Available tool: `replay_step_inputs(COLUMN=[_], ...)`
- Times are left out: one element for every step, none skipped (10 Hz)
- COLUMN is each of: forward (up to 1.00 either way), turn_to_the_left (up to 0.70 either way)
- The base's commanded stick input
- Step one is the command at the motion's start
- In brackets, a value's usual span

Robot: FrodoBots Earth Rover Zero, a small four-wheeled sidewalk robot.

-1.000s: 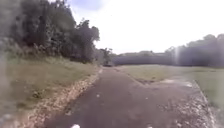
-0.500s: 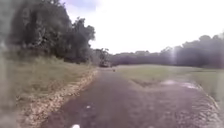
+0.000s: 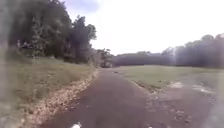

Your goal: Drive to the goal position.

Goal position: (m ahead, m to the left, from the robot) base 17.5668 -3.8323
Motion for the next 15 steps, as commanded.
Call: replay_step_inputs(forward=[0.85, 0.85, 0.85, 0.85, 0.85, 0.85, 0.85, 0.85, 0.85, 0.85, 0.85, 0.85, 0.85, 0.85, 0.85], turn_to_the_left=[0.00, 0.00, 0.00, 0.00, 0.00, 0.00, 0.00, 0.00, 0.00, 0.00, 0.00, 0.00, 0.00, -0.33, -0.26])
